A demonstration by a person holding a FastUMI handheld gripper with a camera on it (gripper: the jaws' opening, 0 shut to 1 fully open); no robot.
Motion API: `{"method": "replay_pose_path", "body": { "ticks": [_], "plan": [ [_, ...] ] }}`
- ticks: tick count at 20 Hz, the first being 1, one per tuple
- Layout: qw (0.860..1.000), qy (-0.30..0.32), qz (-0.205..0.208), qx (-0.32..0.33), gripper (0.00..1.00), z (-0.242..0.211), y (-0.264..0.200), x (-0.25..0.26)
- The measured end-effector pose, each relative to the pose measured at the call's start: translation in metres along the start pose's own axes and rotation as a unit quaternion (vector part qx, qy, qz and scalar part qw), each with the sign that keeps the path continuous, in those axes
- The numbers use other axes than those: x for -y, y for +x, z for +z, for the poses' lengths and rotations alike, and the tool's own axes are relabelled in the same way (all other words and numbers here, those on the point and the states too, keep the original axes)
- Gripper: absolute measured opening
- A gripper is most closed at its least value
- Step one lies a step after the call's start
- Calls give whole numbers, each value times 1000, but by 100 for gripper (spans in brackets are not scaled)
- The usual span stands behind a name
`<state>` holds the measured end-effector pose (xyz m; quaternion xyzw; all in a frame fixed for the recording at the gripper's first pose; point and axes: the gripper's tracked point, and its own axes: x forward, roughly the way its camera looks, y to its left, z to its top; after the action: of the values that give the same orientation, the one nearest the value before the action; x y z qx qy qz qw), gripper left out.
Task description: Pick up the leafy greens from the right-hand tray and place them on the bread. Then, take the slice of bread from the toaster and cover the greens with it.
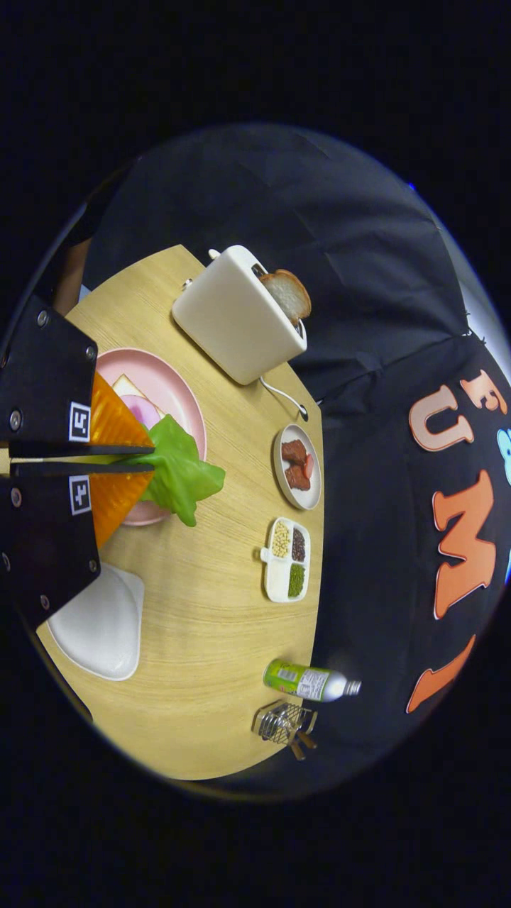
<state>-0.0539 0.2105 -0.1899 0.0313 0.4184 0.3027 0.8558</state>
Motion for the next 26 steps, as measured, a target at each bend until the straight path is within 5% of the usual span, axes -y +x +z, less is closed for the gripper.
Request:
{"method": "replay_pose_path", "body": {
  "ticks": [5,14,19,26],
  "plan": [
    [999,-7,25,-25,3,-13,22,-23],
    [998,-19,-12,-63,9,-35,53,-14],
    [995,-48,-32,-79,30,-35,50,-21],
    [999,-10,-30,-24,60,39,43,-54]
  ]
}}
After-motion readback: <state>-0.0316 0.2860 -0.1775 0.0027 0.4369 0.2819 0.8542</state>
